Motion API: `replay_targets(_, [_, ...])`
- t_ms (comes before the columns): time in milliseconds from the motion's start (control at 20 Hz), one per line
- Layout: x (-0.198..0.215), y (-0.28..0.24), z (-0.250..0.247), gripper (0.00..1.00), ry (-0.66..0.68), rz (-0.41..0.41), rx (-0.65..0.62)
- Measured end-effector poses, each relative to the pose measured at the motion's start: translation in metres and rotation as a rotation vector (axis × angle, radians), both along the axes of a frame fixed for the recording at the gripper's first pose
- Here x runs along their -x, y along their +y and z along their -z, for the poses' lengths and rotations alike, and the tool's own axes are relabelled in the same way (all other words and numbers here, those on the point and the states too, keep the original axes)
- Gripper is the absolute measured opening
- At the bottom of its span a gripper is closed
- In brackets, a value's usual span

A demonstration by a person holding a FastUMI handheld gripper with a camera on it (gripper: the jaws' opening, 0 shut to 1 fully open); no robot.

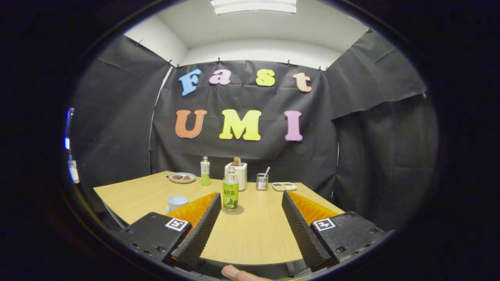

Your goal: Take the bottle from table, then pour the juice into the cup, finally place the bottle on the coaster

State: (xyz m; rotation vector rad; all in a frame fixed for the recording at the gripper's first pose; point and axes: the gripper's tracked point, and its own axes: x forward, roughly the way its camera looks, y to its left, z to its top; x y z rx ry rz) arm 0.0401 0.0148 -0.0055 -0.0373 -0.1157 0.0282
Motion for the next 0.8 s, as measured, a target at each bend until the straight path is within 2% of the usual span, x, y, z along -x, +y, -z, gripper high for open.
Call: replay_targets(800, [-0.0022, -0.009, 0.0024, 1.0, 0.005, 0.027, -0.002])
